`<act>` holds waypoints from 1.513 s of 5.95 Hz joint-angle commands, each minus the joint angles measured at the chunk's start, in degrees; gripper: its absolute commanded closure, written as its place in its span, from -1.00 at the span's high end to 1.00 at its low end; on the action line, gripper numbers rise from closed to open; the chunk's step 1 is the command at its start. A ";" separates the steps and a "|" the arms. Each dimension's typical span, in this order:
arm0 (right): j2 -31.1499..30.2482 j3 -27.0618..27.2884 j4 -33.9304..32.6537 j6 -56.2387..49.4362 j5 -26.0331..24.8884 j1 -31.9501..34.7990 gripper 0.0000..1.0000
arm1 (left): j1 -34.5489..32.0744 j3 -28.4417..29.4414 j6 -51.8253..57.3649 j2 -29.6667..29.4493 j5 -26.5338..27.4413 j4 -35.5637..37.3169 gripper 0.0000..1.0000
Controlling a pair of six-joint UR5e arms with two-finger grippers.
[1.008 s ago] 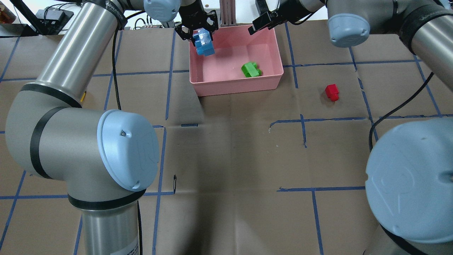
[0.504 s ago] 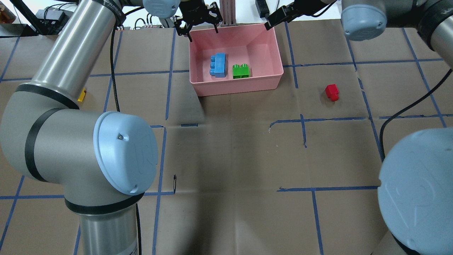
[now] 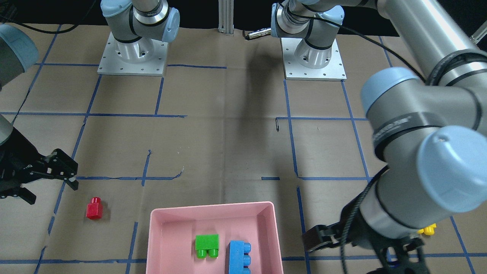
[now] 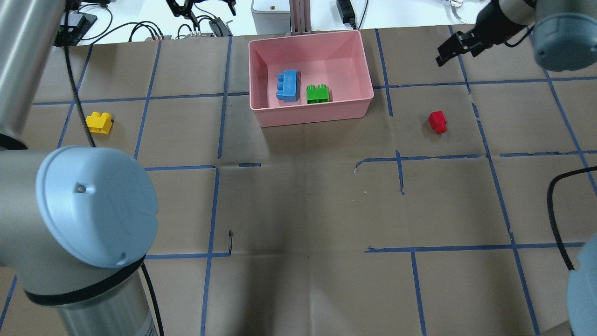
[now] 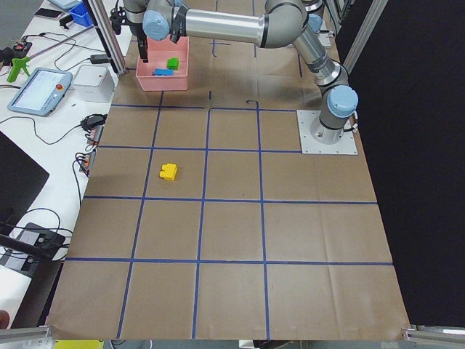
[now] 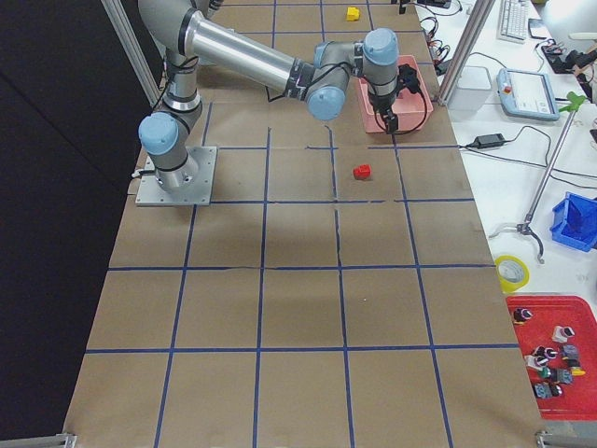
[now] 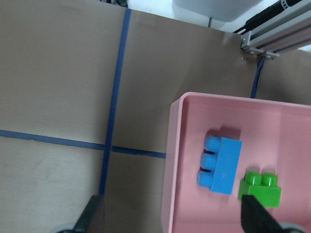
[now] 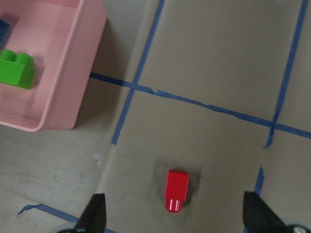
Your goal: Put all blocks into box
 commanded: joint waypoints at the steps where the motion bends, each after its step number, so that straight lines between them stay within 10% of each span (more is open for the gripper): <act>1: 1.96 8.79 -13.30 0.17 -0.79 -2.78 0.96 | 7.85 -8.60 13.41 11.68 0.44 -7.86 0.98; 3: 4.44 17.24 -25.91 0.61 -0.88 -2.69 0.79 | 16.19 -17.51 27.46 16.75 6.05 -5.27 0.98; 9: 11.90 18.42 -35.44 2.72 -0.79 0.38 0.79 | 24.15 -16.13 99.55 6.57 6.24 5.82 0.98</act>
